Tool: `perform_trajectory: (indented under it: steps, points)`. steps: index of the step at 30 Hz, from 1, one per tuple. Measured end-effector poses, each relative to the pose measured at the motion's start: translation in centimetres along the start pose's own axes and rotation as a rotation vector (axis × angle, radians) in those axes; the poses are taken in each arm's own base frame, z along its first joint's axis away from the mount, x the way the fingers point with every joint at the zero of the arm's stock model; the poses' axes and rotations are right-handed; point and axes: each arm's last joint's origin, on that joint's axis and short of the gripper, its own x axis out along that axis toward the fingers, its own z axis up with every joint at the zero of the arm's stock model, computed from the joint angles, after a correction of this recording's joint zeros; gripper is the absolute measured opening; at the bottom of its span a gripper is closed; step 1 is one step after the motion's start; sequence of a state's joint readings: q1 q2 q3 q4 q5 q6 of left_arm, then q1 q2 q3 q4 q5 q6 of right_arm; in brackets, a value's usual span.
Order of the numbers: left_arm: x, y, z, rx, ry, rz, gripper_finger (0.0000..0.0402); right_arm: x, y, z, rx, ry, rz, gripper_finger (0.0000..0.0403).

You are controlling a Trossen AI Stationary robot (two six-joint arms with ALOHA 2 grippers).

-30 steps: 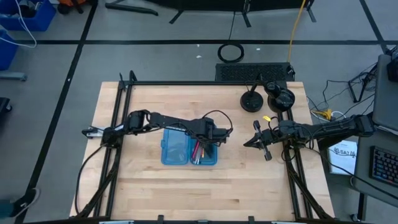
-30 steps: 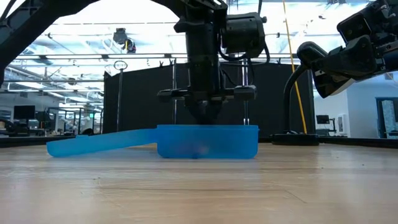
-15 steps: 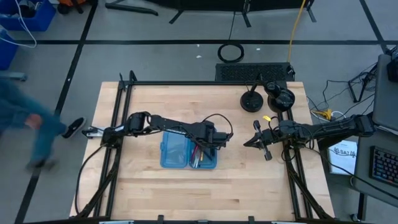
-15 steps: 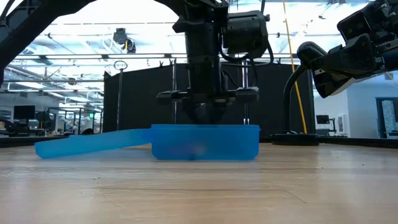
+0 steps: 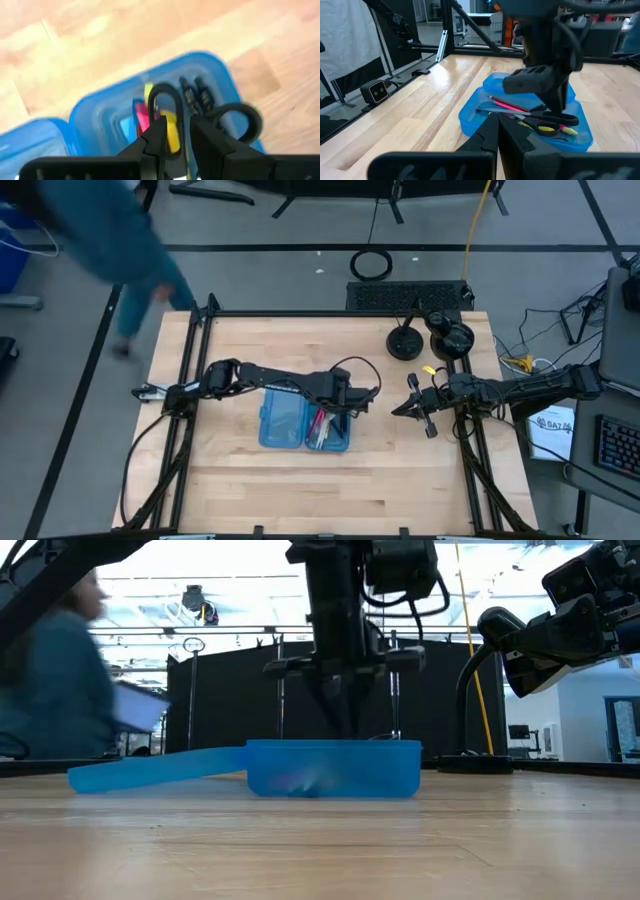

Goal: Pick & place school supplies into a supply box
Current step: Put the scissors into the blue pencil box, then return to Home Position

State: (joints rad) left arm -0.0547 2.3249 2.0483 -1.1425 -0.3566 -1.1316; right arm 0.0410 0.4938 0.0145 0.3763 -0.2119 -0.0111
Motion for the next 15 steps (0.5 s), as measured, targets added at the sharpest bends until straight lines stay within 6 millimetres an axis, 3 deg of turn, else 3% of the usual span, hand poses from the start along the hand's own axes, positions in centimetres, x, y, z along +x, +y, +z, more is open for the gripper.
perform_trajectory:
  steps: [7,9,12,15]
  points:
    - [-0.2,0.6,-0.1,0.061,0.021,0.050,0.0088,0.0,0.0,0.0,0.000,0.001,0.000,0.0000]
    - [-1.1,1.1,0.0,0.116,0.030,0.064,0.0088,0.0,0.0,0.0,0.000,0.001,0.000,0.0000]
    - [-4.1,2.0,0.4,0.210,0.006,0.038,0.0088,0.0,0.0,0.0,0.000,0.003,0.001,0.0000]
    - [-8.5,2.9,0.2,0.373,-0.100,-0.004,0.0088,0.0,0.0,0.0,-0.004,0.003,0.003,0.0000]
